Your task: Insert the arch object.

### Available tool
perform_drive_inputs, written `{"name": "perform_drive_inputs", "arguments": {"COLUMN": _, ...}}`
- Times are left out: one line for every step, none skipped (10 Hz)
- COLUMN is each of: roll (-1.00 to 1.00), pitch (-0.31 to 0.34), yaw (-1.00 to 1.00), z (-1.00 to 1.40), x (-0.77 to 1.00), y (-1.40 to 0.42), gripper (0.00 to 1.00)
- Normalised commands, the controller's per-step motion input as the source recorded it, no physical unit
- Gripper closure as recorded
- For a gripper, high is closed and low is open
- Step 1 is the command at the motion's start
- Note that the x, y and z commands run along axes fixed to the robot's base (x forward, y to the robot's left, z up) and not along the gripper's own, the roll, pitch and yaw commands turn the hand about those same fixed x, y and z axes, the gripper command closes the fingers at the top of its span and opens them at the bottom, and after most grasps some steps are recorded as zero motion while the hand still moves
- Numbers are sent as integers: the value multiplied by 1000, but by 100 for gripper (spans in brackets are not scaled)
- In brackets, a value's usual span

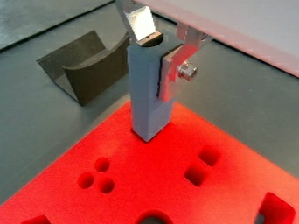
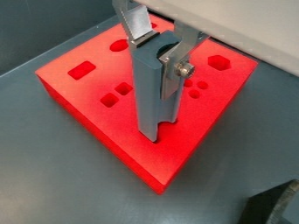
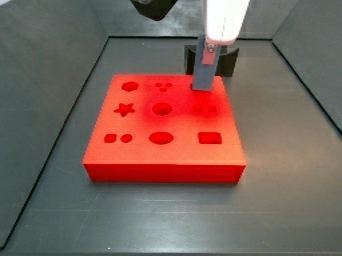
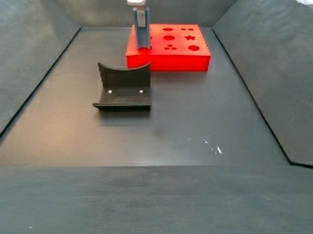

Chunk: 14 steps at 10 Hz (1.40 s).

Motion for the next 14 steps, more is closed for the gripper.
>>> {"name": "perform_drive_inputs", "arguments": {"roll": -41, "pitch": 0, "yaw": 0, "z": -34, "x": 0, "y": 117, "gripper": 100}}
{"name": "perform_drive_inputs", "arguments": {"roll": -29, "pitch": -7, "yaw": 0, "z": -49, "x": 0, "y": 11, "gripper": 100}}
{"name": "perform_drive_inputs", "arguments": {"roll": 0, "pitch": -1, "yaw": 40, "z": -57, "x": 0, "y": 0, "gripper": 100}}
{"name": "perform_drive_inputs", "arguments": {"roll": 0, "pitch": 0, "yaw": 69, "z": -74, "x": 9, "y": -100, "gripper": 100}}
{"name": "perform_drive_inputs", "arguments": {"roll": 31, "pitch": 0, "yaw": 74, "z": -123, "x": 71, "y": -137, "gripper": 100}}
{"name": "perform_drive_inputs", "arguments": {"roll": 46, "pitch": 0, "yaw": 54, "z": -160, "x": 37, "y": -100, "gripper": 100}}
{"name": "perform_drive_inputs", "arguments": {"roll": 46, "pitch": 0, "yaw": 17, "z": -206, "x": 23, "y": -49, "gripper": 100}}
{"name": "perform_drive_inputs", "arguments": {"roll": 27, "pitch": 0, "yaw": 0, "z": -229, "x": 51, "y": -3, "gripper": 100}}
{"name": "perform_drive_inputs", "arguments": {"roll": 29, "pitch": 0, "yaw": 0, "z": -249, "x": 26, "y": 0, "gripper": 100}}
{"name": "perform_drive_inputs", "arguments": {"roll": 46, "pitch": 0, "yaw": 0, "z": -286, "x": 29, "y": 0, "gripper": 100}}
{"name": "perform_drive_inputs", "arguments": {"roll": 71, "pitch": 0, "yaw": 0, "z": -329, "x": 86, "y": -3, "gripper": 100}}
{"name": "perform_drive_inputs", "arguments": {"roll": 103, "pitch": 0, "yaw": 0, "z": -360, "x": 109, "y": -37, "gripper": 100}}
{"name": "perform_drive_inputs", "arguments": {"roll": 99, "pitch": 0, "yaw": -34, "z": -443, "x": 109, "y": -63, "gripper": 100}}
{"name": "perform_drive_inputs", "arguments": {"roll": 103, "pitch": 0, "yaw": -31, "z": -460, "x": 74, "y": -54, "gripper": 100}}
